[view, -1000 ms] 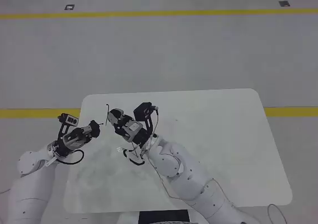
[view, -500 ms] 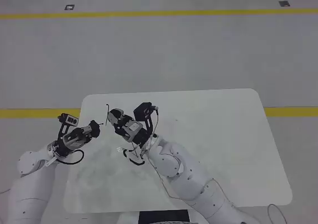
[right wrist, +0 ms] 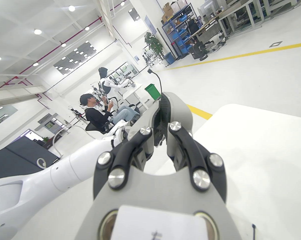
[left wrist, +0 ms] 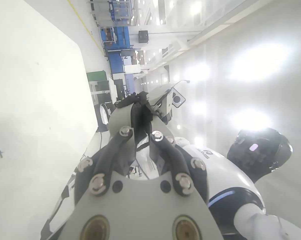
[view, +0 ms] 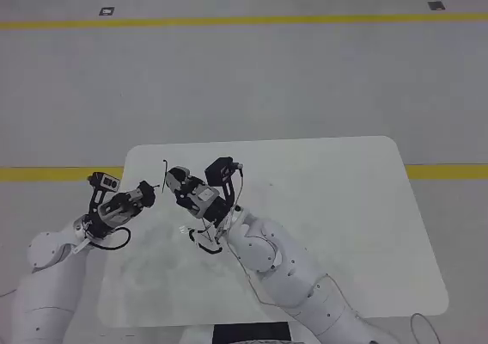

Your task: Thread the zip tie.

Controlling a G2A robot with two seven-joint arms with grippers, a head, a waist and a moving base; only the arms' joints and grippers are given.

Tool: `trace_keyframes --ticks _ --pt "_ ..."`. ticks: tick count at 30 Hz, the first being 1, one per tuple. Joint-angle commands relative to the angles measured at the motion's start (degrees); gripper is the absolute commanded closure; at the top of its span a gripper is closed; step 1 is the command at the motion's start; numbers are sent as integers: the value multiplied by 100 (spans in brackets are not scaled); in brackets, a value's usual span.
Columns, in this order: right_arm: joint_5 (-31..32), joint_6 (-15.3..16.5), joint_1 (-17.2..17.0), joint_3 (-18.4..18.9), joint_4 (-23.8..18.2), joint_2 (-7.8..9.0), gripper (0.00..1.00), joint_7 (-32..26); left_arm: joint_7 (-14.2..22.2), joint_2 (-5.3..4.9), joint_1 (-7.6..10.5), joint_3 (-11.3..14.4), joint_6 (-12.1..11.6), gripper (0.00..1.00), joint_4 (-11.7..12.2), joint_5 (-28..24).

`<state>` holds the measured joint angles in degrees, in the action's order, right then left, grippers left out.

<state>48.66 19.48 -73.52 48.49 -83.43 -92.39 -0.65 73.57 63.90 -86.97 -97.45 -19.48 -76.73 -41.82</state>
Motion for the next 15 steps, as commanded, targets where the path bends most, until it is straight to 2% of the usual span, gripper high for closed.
trace_keyframes --ticks 1,5,10,15 --pt "0 0 0 0 0 0 100 0 -229 52 -122 -149 0 100 -218 106" --pt "0 0 0 0 0 0 100 0 -436 185 -284 -251 0 100 -402 336" --pt "0 0 0 0 0 0 100 0 -533 349 -341 -364 0 100 -474 479" --pt "0 0 0 0 0 0 100 0 -533 349 -341 -364 0 100 -474 479"
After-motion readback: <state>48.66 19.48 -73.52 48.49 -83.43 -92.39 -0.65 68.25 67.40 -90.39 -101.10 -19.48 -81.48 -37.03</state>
